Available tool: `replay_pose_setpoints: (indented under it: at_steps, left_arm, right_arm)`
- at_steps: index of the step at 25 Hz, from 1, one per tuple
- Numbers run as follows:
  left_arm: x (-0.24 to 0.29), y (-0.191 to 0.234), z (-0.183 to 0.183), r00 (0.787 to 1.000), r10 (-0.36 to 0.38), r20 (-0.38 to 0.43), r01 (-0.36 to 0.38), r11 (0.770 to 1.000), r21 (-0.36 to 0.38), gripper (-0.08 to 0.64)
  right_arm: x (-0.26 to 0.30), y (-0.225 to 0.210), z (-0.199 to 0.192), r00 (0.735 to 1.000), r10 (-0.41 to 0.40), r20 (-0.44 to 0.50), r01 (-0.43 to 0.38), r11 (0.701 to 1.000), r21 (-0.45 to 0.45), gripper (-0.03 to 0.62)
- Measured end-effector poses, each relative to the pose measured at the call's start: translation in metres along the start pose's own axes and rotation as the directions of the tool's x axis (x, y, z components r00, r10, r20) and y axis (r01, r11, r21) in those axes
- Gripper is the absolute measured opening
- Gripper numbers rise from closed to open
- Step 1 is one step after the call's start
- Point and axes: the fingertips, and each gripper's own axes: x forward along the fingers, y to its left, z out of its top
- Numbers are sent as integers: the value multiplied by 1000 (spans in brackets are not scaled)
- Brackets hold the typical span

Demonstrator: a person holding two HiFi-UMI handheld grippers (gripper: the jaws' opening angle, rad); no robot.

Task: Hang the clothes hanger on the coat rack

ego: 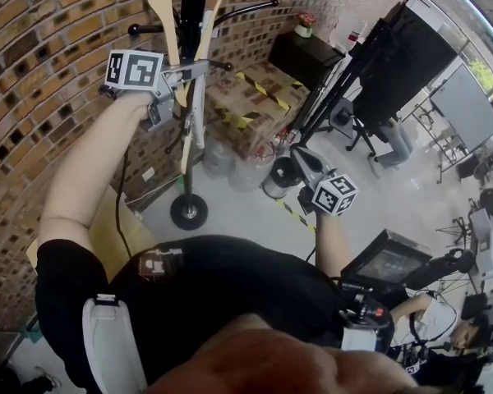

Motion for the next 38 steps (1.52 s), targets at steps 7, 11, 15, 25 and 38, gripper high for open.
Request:
replay_pose_setpoints:
  at_steps: [7, 11, 15, 25, 38]
  left_arm:
    - [-1, -7, -7, 1000, -7, 25, 6, 999, 40, 6]
    - [-1, -6, -19, 998, 51, 30, -55, 989, 137, 22]
    - [-13, 13, -44, 982, 186, 32, -188, 947, 259, 57]
    - [-38, -1, -61, 964, 130, 234, -201, 929, 311, 100]
    - [-88, 15, -182, 940, 227, 256, -275, 946, 172, 129]
  right_arm:
    - [-1, 1, 0, 1000, 5, -6, -5, 1000, 3, 14]
    - [-1, 1, -2, 1000, 7, -4, -7, 1000, 3, 14]
    - [-3, -1, -5, 1000, 6, -13, -6, 1000, 0, 14]
    - [-3, -6, -4, 1000, 5, -16, -5, 1000, -2, 14]
    - [-9, -10, -9, 1000, 9, -11, -9, 1000, 9, 14]
